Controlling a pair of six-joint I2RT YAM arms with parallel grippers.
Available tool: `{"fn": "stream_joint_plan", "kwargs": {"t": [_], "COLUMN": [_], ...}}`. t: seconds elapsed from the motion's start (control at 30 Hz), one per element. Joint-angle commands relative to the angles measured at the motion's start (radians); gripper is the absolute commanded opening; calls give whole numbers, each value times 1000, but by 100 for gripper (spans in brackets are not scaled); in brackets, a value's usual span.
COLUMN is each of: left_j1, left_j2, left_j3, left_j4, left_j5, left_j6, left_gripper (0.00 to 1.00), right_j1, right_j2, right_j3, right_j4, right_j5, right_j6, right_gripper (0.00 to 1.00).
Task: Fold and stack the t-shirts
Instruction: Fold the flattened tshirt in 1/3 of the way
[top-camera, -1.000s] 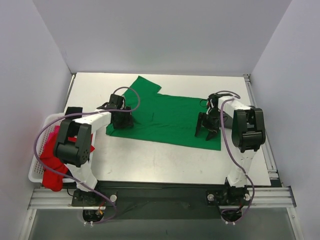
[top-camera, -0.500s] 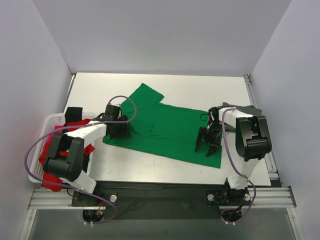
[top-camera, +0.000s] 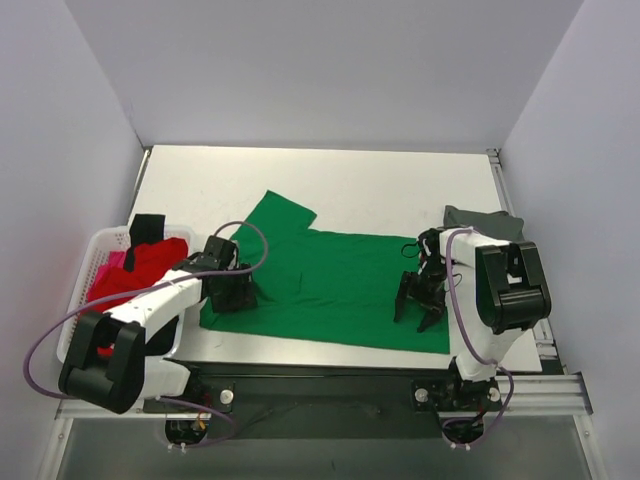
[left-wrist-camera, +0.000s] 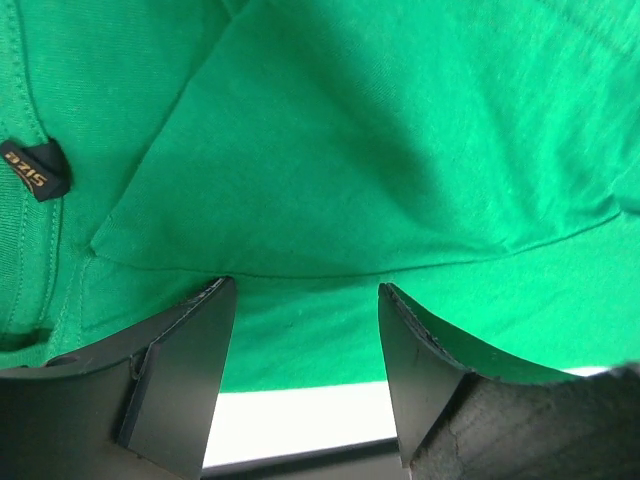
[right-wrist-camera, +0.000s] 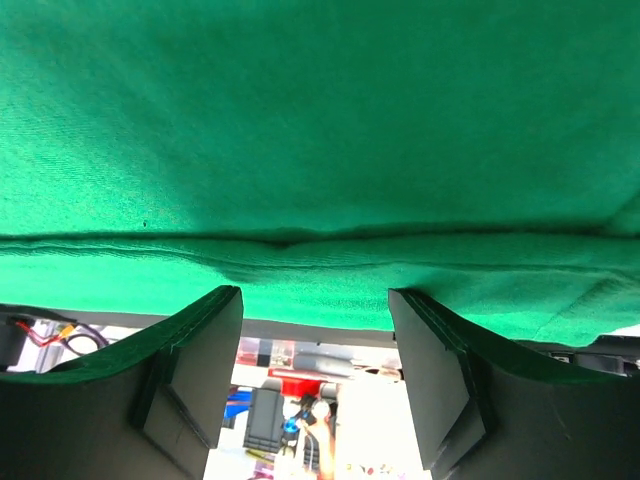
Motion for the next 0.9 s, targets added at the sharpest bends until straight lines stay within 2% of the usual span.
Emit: {"fn": "stream_joint_plan", "kwargs": {"t": [0.0,0.17,0.3,0.33,0.5,0.67,0.87], "left_j1": [-36,-46,-35,-33,-3,77,85], "left_j2": [-58,-150,-224,-232,-194,-155,-108], "left_j3": [0,65,92,91,98,46,0], "left_j4": [-132,-221,-206,-192,-83,139,250], "left_j5": [13,-9,-48,-45,-32,124,188], "left_j6": [-20,-32,-37,-39,-39,-68,-60], "left_gripper": [70,71,73,73,74,74,73], "right_j1": [5,64,189,218,364,475,555], "right_j2": [-50,-94,-84,-70,106,267,361], "right_j3": [-9,104,262,346,605,816,834], "right_j4": [-51,-127,-138,-133,-74,-20,107], "right_j5": [64,91,70,73,76,53,4], "right_j6": [0,-3,24,27,24,29,69], "right_gripper": [62,62,62,62,58,54,51]}}
